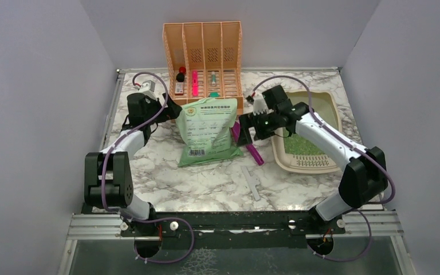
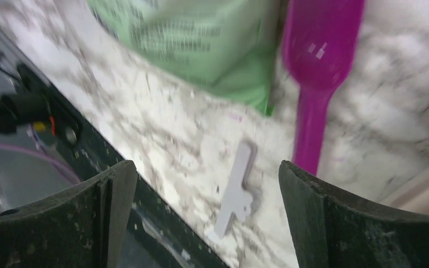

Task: Fill the litter box with clean litter
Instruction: Place the clamp at the center of the board, then close the cat litter bag at the center of the board.

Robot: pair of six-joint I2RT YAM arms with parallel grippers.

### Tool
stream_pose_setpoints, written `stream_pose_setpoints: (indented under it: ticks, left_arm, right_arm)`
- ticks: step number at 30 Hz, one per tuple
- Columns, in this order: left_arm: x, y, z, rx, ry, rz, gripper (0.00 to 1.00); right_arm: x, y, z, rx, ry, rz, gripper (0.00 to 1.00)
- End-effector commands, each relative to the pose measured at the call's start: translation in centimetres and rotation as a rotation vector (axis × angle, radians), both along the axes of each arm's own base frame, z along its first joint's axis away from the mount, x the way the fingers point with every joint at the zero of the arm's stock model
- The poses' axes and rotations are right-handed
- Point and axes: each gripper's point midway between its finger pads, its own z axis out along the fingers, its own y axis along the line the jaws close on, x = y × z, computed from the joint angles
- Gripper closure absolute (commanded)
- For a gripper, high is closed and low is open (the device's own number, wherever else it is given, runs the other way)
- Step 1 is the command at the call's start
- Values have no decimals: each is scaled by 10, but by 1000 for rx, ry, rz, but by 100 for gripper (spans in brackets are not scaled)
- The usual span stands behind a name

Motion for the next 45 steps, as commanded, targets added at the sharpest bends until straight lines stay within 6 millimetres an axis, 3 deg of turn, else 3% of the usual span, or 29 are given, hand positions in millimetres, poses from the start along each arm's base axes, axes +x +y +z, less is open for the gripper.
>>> stream_pose_setpoints:
  ticks: [1,5,8,11,16,21,24,25,28,33,36,39,45]
  left_arm:
    - [5,-25,20,-73,-68,-149,3]
    - [3,-38,16,-119,-48,-244,9]
    - [5,-44,12,-155,-32,-272,11]
    - [5,-48,13,-172,-30,-307,17]
    - [6,-54,24,-179,-67,-358,29]
    - [2,-65,33,-218,-77,-447,54]
    - [-3,-68,41,-215,-103,-475,67]
    - [-5,-69,43,-213,-110,-483,70]
    - [-17,-71,50,-204,-135,-510,77]
    - [-49,-76,69,-172,-213,-571,84]
    - [-70,-83,80,-151,-266,-619,91]
    - [-92,-88,89,-127,-317,-662,100]
    - [-135,-92,101,-43,-452,-738,100]
  right_arm:
    - [87,-2,43,138,-194,-207,0]
    - [147,18,60,395,-82,-238,0]
    - [178,36,52,481,-4,-196,0]
    - [197,47,51,516,6,-184,0]
    - [207,60,35,540,55,-164,0]
    - [194,76,43,629,63,-55,29]
    - [179,78,44,660,98,4,64]
    - [173,75,40,651,110,10,66]
    - [156,66,38,616,68,-2,64]
    - [123,55,38,624,37,47,35]
    - [113,50,39,614,6,59,26]
    - [104,48,47,623,-28,84,27]
    - [95,40,65,609,-185,143,41]
